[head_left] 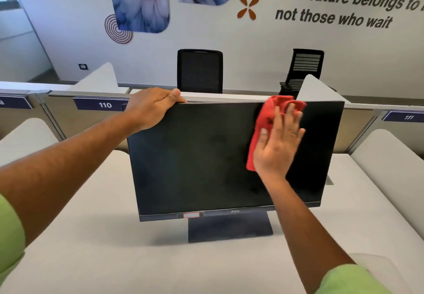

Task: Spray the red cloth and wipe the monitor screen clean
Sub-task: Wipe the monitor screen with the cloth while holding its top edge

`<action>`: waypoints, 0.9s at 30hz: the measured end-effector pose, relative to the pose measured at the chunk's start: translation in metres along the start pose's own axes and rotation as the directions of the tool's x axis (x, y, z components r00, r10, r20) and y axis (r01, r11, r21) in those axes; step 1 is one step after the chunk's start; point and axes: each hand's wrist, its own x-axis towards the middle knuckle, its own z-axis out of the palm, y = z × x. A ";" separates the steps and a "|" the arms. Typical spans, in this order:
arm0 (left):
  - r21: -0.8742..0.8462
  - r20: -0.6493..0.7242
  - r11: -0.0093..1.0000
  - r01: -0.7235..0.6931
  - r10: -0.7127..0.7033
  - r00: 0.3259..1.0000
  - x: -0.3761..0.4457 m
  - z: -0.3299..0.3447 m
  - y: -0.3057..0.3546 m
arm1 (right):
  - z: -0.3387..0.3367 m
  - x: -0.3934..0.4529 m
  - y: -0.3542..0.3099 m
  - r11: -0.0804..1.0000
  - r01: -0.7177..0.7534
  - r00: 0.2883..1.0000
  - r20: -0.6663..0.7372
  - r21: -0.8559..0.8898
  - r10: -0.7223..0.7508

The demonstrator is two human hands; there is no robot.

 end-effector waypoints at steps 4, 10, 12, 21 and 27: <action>0.015 0.006 1.000 0.007 -0.007 1.000 -0.001 0.000 -0.002 | -0.018 0.016 0.059 0.955 -0.293 0.954 -0.050 0.044 0.295; 0.063 -0.043 0.998 -0.011 0.013 0.999 0.002 0.005 0.005 | -0.023 0.020 0.072 0.902 -0.409 0.907 -0.048 0.138 0.419; 0.062 -0.065 0.998 -0.002 0.006 0.998 0.002 0.008 0.007 | -0.015 0.015 0.048 0.934 -0.328 0.940 -0.051 0.142 0.338; 0.127 -0.141 0.992 0.008 0.010 0.990 0.005 0.013 0.006 | 0.025 -0.040 -0.092 0.942 0.285 0.945 0.110 0.175 -0.307; 0.162 -0.208 0.987 -0.021 0.055 0.977 0.003 0.015 0.005 | 0.027 -0.046 -0.079 0.833 0.521 0.822 0.155 0.188 -0.548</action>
